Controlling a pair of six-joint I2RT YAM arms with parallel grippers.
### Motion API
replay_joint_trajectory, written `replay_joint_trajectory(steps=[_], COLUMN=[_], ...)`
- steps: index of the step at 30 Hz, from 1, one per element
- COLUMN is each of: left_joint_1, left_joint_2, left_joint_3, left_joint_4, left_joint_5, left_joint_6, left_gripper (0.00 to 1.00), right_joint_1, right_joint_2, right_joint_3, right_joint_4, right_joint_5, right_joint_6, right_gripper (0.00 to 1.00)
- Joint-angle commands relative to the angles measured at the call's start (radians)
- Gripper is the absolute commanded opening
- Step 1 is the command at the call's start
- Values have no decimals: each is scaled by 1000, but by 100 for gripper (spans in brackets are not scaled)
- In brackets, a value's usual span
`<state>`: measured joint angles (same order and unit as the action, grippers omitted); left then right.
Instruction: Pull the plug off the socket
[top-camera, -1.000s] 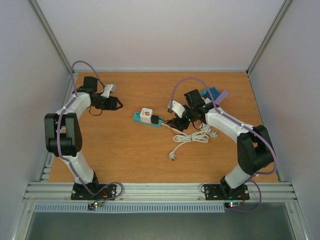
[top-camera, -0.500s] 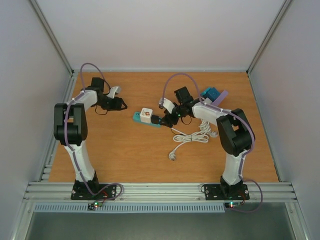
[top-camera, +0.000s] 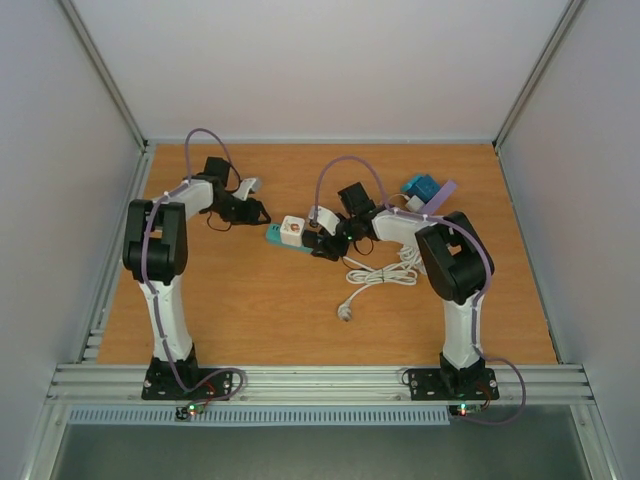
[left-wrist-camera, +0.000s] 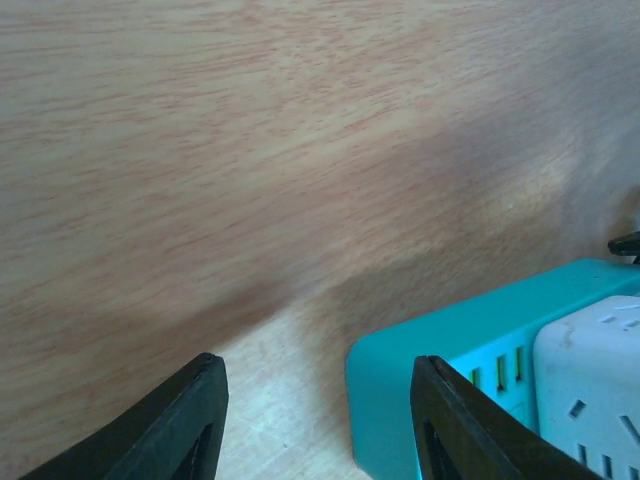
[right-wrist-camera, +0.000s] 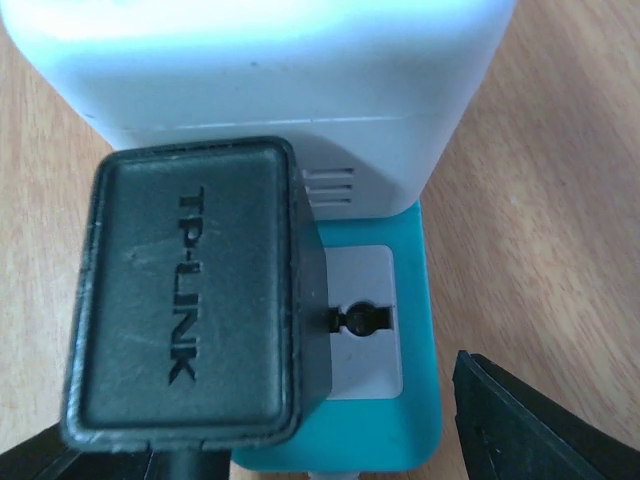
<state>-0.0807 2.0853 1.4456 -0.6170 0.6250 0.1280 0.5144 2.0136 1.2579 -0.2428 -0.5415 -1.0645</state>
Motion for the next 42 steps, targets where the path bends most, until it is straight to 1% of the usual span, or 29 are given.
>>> replay_joint_trajectory(steps=[1,6,12,19,29,37,40,42], left_joint_1=[-7,-20,-22,-22,-22,-22,-22,-20], left_joint_2=[33,35,5,-56,-180,-280,-321,-351], left_joint_3=[43,35,-32,-127,-281,-392,-420,-428], left_joint_4=[13,5,18,23,-14,-108,-113,-105], left_joint_5=[26,29,34,50,77,57,63,75], left_joint_6=[-6,11,31,61,117,245,291,308], left_gripper=[52,50,48,47,45,45,48,51], right_joint_1=[19,34,41,54,111,152,154,155], right_joint_2=[23,34,23,-27,-148,-210,-223,-226], right_joint_3=[16,7,-21,-86,-246,-326,-343,-345], right_joint_4=[51,67,81,78,92,87,93,91], right_joint_5=[0,-3,-4,-17,-21,-26,-31,-34], right_joint_6=[-38,-41,-46,-60,-68,-102,-116,-119], right_gripper=[72,65,54,47,45,45,47,50])
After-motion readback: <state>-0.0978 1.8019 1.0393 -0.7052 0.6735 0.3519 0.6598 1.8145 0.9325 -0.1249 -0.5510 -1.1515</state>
